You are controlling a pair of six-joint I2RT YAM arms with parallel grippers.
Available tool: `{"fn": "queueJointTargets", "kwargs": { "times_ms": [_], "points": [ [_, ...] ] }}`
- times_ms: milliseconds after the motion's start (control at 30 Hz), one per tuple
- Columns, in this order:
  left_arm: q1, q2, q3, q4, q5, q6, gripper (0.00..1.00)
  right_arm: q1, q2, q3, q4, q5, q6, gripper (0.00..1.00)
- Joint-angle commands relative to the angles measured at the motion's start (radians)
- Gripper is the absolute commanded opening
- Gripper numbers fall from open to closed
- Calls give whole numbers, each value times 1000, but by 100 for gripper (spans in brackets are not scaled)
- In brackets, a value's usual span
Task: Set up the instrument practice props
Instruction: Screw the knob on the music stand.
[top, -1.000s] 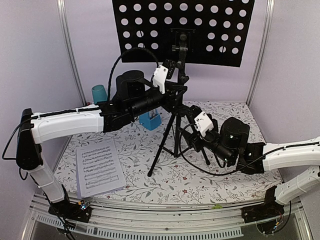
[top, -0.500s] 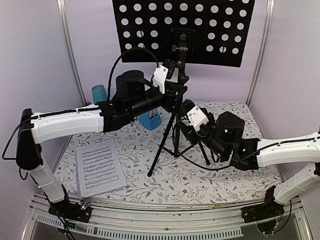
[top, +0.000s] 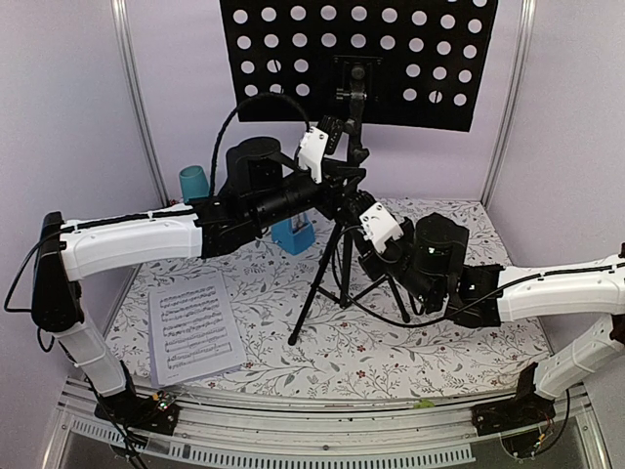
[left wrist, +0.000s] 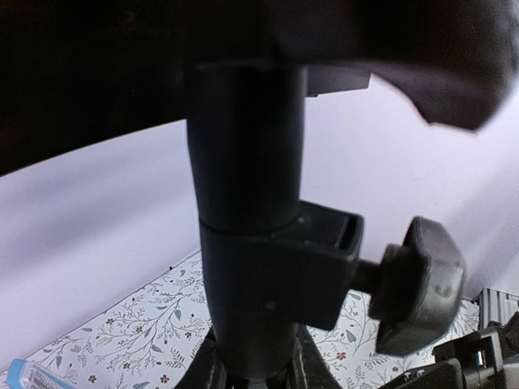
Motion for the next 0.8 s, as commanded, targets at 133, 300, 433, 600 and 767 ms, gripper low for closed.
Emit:
{"fn": "queueJointTargets", "kwargs": {
  "times_ms": [133, 300, 433, 600, 767],
  "points": [
    [4, 16, 7, 15, 9, 84, 0, 4, 15, 92, -172, 57, 224, 16],
    [4, 17, 2, 22, 8, 80, 0, 5, 17, 149, -302, -40, 606, 1],
    [4, 20, 0, 26, 19, 75, 0, 5, 25, 147, -317, -122, 917, 0],
    [3, 25, -1, 26, 24, 74, 0, 5, -12, 70, -173, -204, 1194, 0],
    [2, 25, -3, 33, 26, 69, 0, 5, -56, 14, -43, -214, 1360, 0]
  ]
}}
